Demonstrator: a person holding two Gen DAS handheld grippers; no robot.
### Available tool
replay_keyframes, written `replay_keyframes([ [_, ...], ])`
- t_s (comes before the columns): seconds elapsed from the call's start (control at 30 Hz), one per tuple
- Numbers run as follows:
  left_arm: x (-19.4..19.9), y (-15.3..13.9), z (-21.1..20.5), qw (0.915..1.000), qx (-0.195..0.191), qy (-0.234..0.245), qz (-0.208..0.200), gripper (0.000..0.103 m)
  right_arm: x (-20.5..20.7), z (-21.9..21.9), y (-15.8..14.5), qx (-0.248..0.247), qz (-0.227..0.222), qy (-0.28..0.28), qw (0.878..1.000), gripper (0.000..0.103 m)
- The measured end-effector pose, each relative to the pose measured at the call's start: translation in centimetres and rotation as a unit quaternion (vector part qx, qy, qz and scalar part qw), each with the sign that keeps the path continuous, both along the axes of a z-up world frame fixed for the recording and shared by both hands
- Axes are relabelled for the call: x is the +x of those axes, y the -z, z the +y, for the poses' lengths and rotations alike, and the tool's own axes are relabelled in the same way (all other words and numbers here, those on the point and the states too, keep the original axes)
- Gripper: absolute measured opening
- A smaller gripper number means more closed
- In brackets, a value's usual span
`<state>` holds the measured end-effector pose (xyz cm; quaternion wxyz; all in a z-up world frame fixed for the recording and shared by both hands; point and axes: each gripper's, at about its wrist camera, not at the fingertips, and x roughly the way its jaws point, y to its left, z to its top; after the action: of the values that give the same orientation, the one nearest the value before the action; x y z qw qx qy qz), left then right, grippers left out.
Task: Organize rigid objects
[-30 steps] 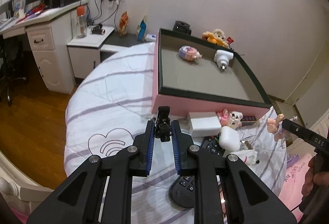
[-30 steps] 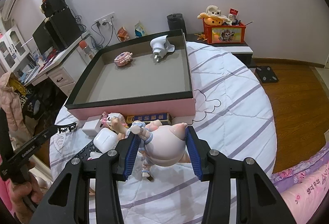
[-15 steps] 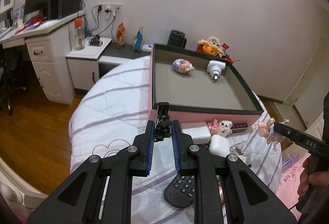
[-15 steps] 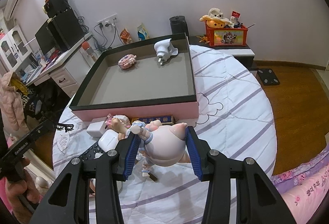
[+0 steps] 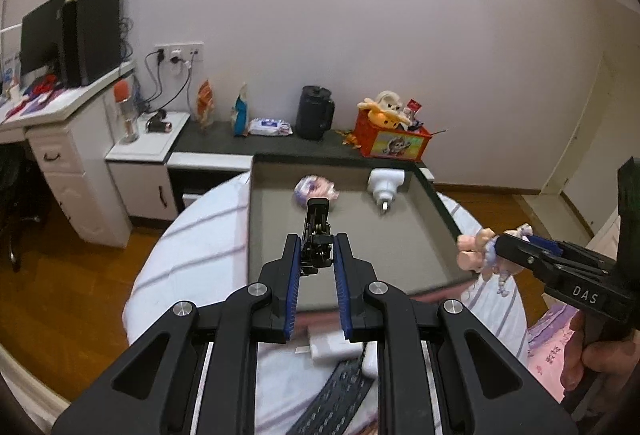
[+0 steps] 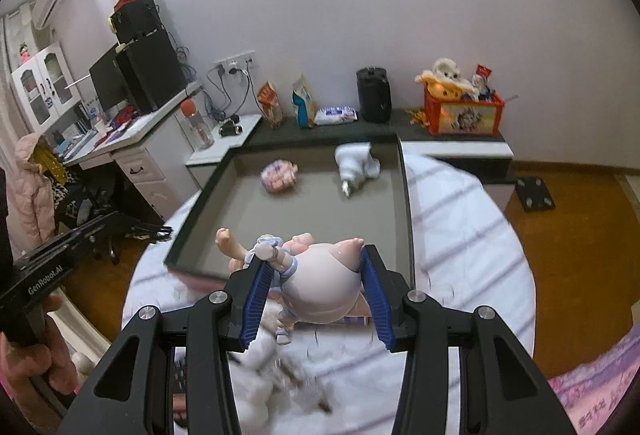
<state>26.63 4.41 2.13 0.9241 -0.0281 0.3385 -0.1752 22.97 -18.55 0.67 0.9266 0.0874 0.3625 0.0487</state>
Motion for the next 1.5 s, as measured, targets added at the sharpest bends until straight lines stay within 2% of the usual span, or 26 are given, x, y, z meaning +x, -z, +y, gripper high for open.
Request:
replay_keyframes([
  [0.23,5.3,0.2,-3.4,0.9996,0.024,0.007,0.014,0.016,6.2,-0.5,-0.1,-0.005,0.01,-0.002,1.0,0.046],
  [0.47,10.6,3.3,-5.8,0.9976,0.047,0.005,0.051,0.016,11.1,-1.2,2.5,-0.003,0.047,0.0,0.999,0.046],
  [0.8,14.2,7.5,-8.0,0.9925,0.069,0.008,0.1,0.016,15.6,-1.5,6.2,-0.006,0.096,-0.006,0.995,0.046],
  [1.03,14.9,8.6,-8.5,0.9894,0.088,-0.001,0.115,0.019,16.8,-1.6,8.1,-0.018,0.123,-0.006,0.992,0.047],
  [1.07,14.9,8.7,-8.5,0.9887,0.093,-0.004,0.117,0.027,16.9,-1.6,8.3,-0.02,0.126,-0.005,0.992,0.047],
  [1.1,14.9,8.8,-8.5,0.9877,0.099,-0.008,0.121,0.047,17.0,-1.6,8.5,-0.023,0.13,-0.004,0.991,0.049],
  [1.13,14.8,8.9,-8.4,0.9872,0.103,-0.012,0.121,0.06,16.9,-1.6,8.7,-0.024,0.131,-0.005,0.991,0.057],
  [1.17,14.5,8.8,-8.2,0.9872,0.106,-0.018,0.118,0.082,16.9,-1.6,8.7,-0.023,0.129,-0.004,0.991,0.068],
  [1.2,14.3,8.8,-8.2,0.9876,0.106,-0.02,0.114,0.09,16.6,-1.7,8.6,-0.028,0.124,0.004,0.992,0.073],
  [1.23,14.0,8.6,-8.0,0.9881,0.104,-0.022,0.111,0.092,16.4,-1.8,8.4,-0.031,0.119,0.008,0.992,0.081],
  [1.3,13.2,8.1,-7.7,0.9885,0.102,-0.023,0.109,0.099,16.0,-2.0,8.0,-0.023,0.112,0.006,0.993,0.081],
  [1.5,10.2,6.6,-6.4,0.9901,0.099,-0.03,0.096,0.102,13.9,-1.7,6.3,-0.03,0.094,0.012,0.995,0.084],
])
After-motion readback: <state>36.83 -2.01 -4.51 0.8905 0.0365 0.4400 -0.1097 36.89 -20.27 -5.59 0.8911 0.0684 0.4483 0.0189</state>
